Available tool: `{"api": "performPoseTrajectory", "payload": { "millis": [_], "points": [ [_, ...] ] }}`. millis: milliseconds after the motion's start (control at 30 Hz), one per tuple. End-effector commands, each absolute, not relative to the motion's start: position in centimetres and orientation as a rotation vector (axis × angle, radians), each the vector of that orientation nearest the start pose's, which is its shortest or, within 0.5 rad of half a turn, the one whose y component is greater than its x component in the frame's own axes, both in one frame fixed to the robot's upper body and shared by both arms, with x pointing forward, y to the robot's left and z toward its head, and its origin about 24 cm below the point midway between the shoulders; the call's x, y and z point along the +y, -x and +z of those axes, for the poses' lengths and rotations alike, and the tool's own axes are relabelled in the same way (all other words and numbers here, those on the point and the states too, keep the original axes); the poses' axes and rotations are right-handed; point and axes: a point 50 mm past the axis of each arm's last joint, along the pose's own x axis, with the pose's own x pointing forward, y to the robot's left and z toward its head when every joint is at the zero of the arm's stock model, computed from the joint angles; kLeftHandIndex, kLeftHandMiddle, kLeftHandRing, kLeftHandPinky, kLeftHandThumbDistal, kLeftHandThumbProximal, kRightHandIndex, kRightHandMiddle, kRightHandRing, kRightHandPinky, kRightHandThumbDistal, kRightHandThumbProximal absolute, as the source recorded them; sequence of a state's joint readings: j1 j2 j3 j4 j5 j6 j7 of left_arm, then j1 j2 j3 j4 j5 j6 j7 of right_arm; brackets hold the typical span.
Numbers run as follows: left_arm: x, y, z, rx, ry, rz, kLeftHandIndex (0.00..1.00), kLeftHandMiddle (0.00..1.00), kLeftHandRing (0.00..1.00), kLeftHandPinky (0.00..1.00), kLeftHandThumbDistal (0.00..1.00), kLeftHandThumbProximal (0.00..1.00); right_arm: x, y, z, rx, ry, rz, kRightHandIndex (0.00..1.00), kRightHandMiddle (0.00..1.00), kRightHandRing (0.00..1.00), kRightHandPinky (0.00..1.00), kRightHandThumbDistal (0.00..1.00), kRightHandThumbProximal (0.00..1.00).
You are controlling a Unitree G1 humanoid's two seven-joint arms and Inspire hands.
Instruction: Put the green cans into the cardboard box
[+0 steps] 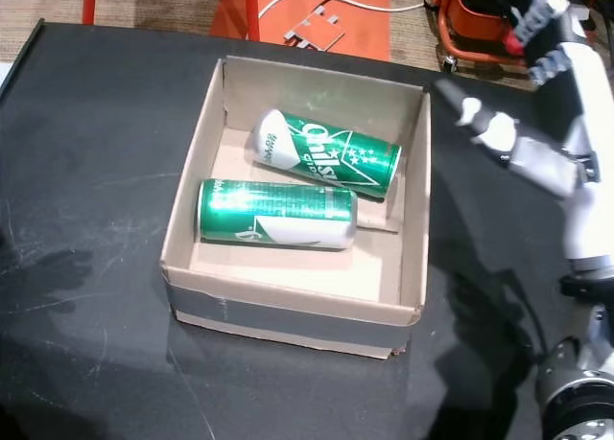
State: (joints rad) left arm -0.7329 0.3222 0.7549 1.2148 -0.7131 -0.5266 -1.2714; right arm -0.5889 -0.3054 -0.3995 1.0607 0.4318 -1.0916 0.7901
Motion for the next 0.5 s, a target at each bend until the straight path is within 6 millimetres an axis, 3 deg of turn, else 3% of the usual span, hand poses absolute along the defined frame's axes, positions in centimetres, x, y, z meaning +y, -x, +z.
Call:
{"api": "performPoseTrajectory", "payload": {
  "millis": [0,33,67,133,200,300,433,467],
  "points": [
    [30.4,-29.6,9.4,-0.873,0.362,-0.264,0.84,0.87,0.93,0.87,0.85,0.51,-28.5,-27.6,9.8,-0.775,0.213,0.049,1.0,1.0,0.99,1.0,1.0,0.58],
    [31.2,-28.6,9.8,-0.946,0.304,-0.25,0.84,0.88,0.95,0.87,0.9,0.56,-28.9,-26.5,9.9,-0.813,0.228,0.024,1.0,1.0,0.98,1.0,1.0,0.59],
    [32.0,-27.5,10.5,-1.035,0.25,-0.238,0.85,0.88,0.95,0.86,0.97,0.54,-29.2,-25.3,10.2,-0.868,0.239,0.002,1.0,1.0,0.97,1.0,1.0,0.61],
    [32.9,-25.4,11.4,-1.188,0.207,-0.213,0.83,0.85,0.91,0.82,1.0,0.41,-29.1,-23.5,11.2,-0.99,0.226,-0.014,1.0,0.99,0.95,1.0,1.0,0.7],
    [32.9,-23.5,11.8,-1.282,0.169,-0.178,0.83,0.85,0.91,0.82,1.0,0.35,-28.5,-22.4,12.0,-1.081,0.184,-0.002,1.0,0.98,0.95,1.0,1.0,0.73],
    [31.9,-22.0,12.0,-1.336,0.155,-0.174,0.82,0.83,0.89,0.8,1.0,0.4,-27.5,-21.5,12.9,-1.159,0.166,0.027,1.0,0.98,0.95,0.99,1.0,0.55],
    [31.0,-20.8,12.2,-1.362,0.243,-0.231,0.82,0.82,0.86,0.75,1.0,0.28,-26.9,-20.5,13.5,-1.222,0.193,0.027,1.0,0.97,0.94,0.98,1.0,0.57],
    [31.0,-20.4,12.3,-1.375,0.279,-0.263,0.84,0.84,0.87,0.75,1.0,0.29,-26.9,-20.2,13.7,-1.248,0.198,0.023,1.0,0.97,0.94,0.97,1.0,0.57]
  ]
}}
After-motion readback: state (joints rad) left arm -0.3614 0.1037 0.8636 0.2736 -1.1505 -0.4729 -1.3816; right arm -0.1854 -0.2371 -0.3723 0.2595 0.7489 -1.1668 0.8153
